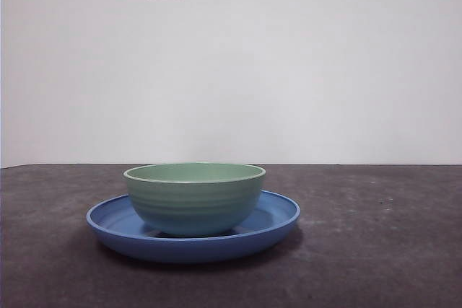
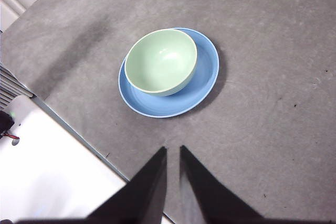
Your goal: Place the green bowl on the blue plate
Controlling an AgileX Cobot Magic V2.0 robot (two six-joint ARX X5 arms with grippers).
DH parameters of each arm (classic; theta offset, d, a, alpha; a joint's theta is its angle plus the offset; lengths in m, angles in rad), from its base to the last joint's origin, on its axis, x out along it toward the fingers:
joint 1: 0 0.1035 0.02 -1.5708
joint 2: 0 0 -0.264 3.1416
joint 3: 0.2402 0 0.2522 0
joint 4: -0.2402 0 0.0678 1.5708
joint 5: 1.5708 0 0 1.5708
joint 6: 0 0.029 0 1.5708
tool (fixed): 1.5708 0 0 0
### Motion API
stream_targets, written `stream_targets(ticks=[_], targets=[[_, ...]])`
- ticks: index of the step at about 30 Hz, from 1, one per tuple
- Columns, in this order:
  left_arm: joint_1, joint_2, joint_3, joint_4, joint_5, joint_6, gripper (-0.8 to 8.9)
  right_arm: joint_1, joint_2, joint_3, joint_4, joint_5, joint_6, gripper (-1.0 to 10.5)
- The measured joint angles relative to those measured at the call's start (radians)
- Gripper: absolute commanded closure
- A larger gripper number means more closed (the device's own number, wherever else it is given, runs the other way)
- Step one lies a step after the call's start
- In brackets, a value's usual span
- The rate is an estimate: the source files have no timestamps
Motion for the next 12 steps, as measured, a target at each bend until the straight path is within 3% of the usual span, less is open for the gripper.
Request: stream_targets(ticks=[7, 12], targets=[[0.006, -0.094, -0.205, 0.15, 0.0, -0.019, 8.07, 0.0, 0.0, 0.0, 0.0, 0.0, 0.0, 9.1], [0.006, -0.185, -0.311, 0.161, -0.005, -0.027, 8.07, 0.0, 0.0, 0.0, 0.0, 0.0, 0.0, 9.1]])
